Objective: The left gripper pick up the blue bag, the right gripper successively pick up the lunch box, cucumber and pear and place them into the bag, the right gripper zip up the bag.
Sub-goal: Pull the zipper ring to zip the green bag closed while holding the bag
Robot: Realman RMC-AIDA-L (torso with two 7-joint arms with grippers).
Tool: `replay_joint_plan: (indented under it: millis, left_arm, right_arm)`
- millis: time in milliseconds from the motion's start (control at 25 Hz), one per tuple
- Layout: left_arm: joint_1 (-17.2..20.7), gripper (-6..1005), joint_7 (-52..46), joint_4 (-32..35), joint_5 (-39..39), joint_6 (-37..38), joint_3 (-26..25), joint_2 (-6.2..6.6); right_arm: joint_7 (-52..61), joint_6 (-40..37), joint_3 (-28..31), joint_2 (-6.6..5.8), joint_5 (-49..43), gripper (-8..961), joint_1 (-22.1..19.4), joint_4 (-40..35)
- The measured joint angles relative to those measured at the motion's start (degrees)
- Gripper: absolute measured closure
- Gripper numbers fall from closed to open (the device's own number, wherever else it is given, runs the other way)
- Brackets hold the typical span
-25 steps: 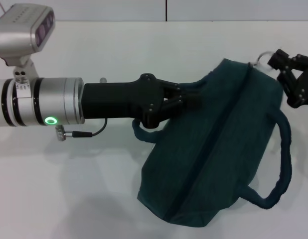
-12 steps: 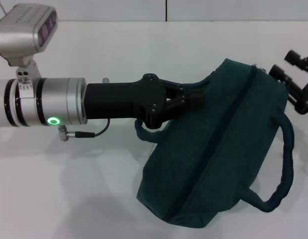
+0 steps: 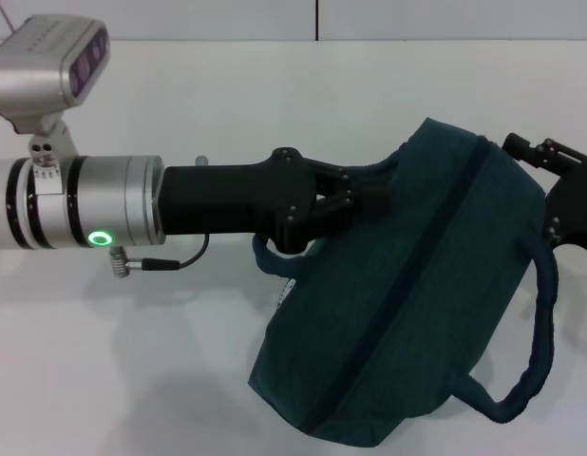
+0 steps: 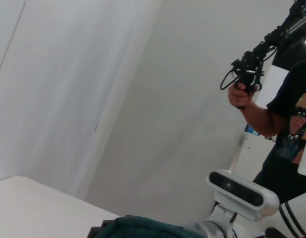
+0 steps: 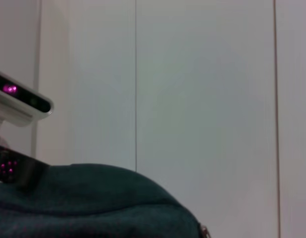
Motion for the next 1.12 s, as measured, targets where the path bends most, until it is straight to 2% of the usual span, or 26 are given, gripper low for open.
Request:
replay_joint_plan:
  millis: [520,840,1120]
  left_arm:
    - [0.2,960,0.0,-0.2,0.0,0.4,0.0,-0.12]
    - [0.2,960,1.2,-0.2,0.0,0.6,0.3,-0.22]
    - [0.3,960,1.3,-0.2,0.0,0.7,0.3,-0.35]
  right_arm:
    - [0.1,1.9,0.6,-0.18,-0.3,509,1.0,-0.2]
    - [0.1,2.8,-0.5,-0.08,-0.5,615,2.7,-0.2]
    - [0.1,2.2,-1.4,0.01,-0.6,652,2.9,-0.2]
